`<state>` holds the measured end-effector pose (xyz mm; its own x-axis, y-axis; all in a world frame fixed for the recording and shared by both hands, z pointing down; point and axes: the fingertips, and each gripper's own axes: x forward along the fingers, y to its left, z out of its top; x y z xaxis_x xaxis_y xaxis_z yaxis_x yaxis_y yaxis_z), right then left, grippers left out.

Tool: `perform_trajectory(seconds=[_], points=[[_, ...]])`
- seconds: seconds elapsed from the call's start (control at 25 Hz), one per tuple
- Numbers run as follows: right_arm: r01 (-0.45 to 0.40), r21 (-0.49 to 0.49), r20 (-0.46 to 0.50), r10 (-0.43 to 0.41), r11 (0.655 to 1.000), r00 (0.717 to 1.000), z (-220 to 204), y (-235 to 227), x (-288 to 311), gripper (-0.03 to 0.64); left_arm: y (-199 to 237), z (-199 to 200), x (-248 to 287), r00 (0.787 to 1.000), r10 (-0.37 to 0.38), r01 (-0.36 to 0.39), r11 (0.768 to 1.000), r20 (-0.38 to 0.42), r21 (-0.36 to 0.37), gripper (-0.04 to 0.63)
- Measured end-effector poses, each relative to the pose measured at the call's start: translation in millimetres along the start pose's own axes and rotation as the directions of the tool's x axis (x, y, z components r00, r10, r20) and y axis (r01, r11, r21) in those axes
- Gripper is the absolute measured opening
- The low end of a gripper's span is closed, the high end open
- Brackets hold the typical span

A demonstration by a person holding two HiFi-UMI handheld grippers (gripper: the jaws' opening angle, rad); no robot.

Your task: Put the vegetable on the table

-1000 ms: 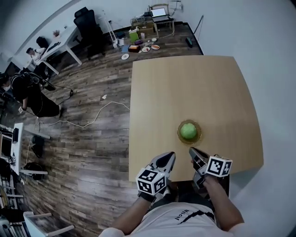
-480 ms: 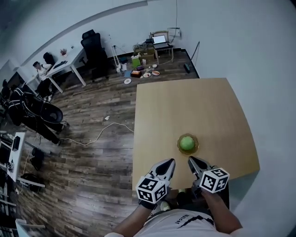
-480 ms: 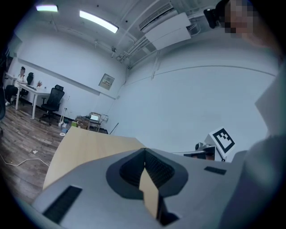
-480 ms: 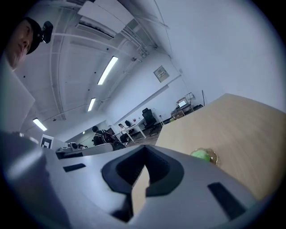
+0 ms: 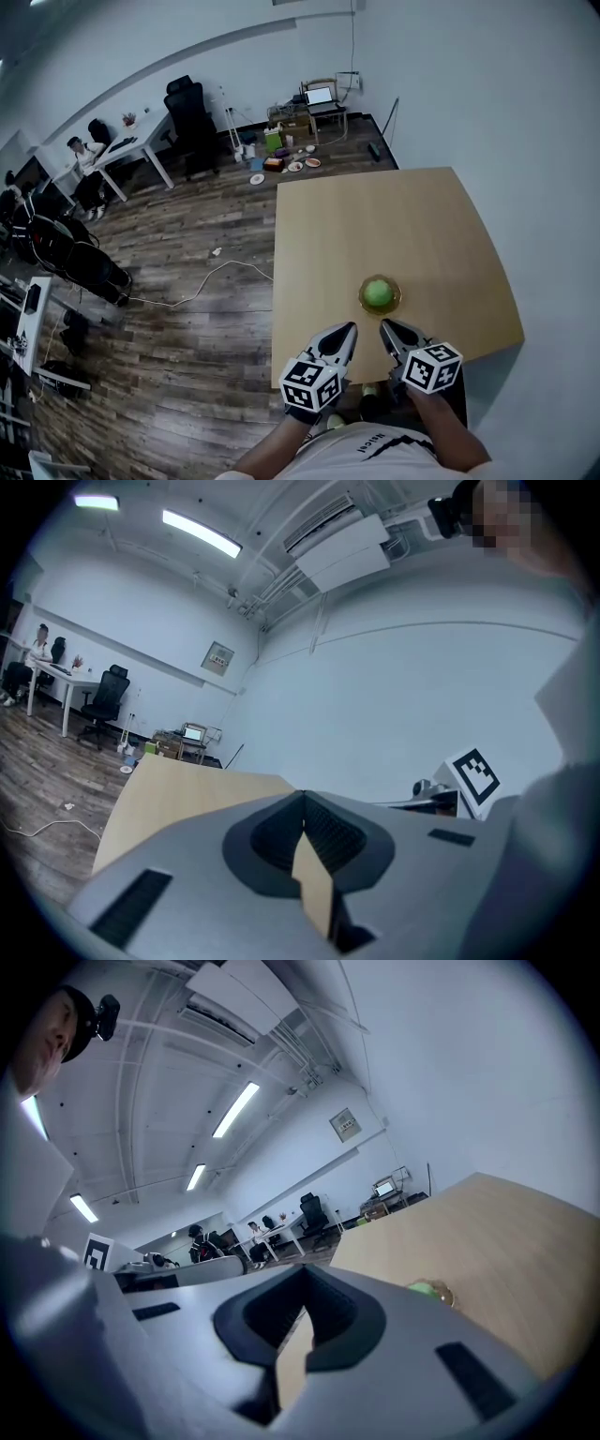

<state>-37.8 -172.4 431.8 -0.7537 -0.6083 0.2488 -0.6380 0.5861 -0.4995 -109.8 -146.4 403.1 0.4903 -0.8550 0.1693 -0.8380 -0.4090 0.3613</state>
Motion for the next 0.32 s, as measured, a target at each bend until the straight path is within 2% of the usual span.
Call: perform_trajectory(seconds=[0.32], points=[[0.012,-0.018,0.007,-0.012,1.000,1.000,-1.1,2.7,-0.2,0.014,-0.1,-0.5,-2.6,1.000,0.000,0.000,1.000,0.005,0.011,0.012]])
